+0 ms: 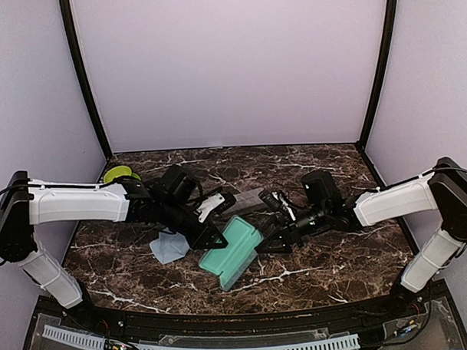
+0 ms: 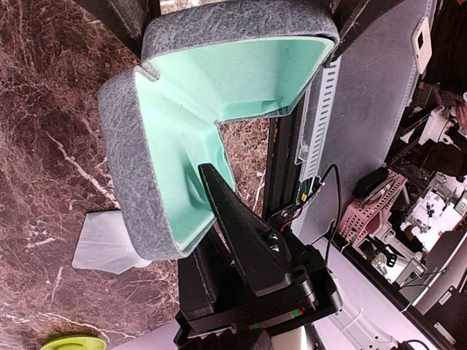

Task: Organize the sunglasses
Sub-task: Pass from the right arm to the left, then place the opened sunglasses case at the center of the board.

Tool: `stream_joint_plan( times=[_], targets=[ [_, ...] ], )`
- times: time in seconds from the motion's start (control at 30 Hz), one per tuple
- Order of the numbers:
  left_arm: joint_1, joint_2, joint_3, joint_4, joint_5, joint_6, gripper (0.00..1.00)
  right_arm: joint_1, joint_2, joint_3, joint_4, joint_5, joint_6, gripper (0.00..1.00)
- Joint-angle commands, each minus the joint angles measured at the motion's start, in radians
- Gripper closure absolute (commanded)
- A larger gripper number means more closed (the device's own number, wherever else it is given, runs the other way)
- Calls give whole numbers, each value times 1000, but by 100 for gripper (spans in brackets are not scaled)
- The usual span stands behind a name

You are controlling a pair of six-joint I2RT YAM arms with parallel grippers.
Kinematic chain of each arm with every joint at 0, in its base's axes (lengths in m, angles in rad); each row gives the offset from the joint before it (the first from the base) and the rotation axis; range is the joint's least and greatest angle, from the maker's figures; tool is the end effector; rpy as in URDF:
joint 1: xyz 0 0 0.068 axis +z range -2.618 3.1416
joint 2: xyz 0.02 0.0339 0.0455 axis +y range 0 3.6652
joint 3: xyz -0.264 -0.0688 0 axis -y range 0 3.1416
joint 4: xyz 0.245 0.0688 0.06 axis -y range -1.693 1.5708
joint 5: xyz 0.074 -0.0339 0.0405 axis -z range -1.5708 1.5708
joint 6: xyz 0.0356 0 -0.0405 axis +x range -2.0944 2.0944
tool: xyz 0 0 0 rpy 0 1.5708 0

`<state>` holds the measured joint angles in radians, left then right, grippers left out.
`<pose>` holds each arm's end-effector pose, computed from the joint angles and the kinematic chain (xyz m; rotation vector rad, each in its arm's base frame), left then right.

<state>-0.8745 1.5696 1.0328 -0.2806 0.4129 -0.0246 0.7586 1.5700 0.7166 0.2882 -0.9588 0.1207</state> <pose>0.2032 -0.2653 0.2260 1.2141 2.1827 -0.8974 0.2019 0.2315 0.1817 -1.2614 1.8541 1.5189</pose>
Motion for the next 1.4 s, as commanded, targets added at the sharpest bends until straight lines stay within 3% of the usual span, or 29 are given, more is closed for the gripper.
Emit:
stream_joint_plan(
  times=[0.0, 0.2, 0.53, 0.67, 0.83, 1.03, 1.27, 1.37],
  targets=[
    [5, -49, 35, -115, -76, 46, 87, -8, 0, 11, -15, 2, -21, 55],
    [5, -53, 57, -152, -111, 71, 87, -14, -8, 3, -28, 7, -36, 44],
    [6, -54, 57, -187, -114, 115, 87, -32, -34, -17, -59, -2, -69, 0],
    [6, -51, 65, -198, -122, 121, 87, -39, -38, -14, -72, 3, -72, 0],
    [3, -7, 146, -306, -245, 134, 88, -55, -60, 8, -153, 121, -68, 0],
    [-35, 106, 288, -454, -398, 164, 87, -143, -122, -25, -150, 285, 57, 0],
    [-104, 303, 498, -611, -574, 178, 85, -188, -191, -14, -261, 507, 103, 0],
    [-122, 360, 576, -648, -574, 187, 84, -196, -212, -21, -273, 555, 109, 0]
  ],
)
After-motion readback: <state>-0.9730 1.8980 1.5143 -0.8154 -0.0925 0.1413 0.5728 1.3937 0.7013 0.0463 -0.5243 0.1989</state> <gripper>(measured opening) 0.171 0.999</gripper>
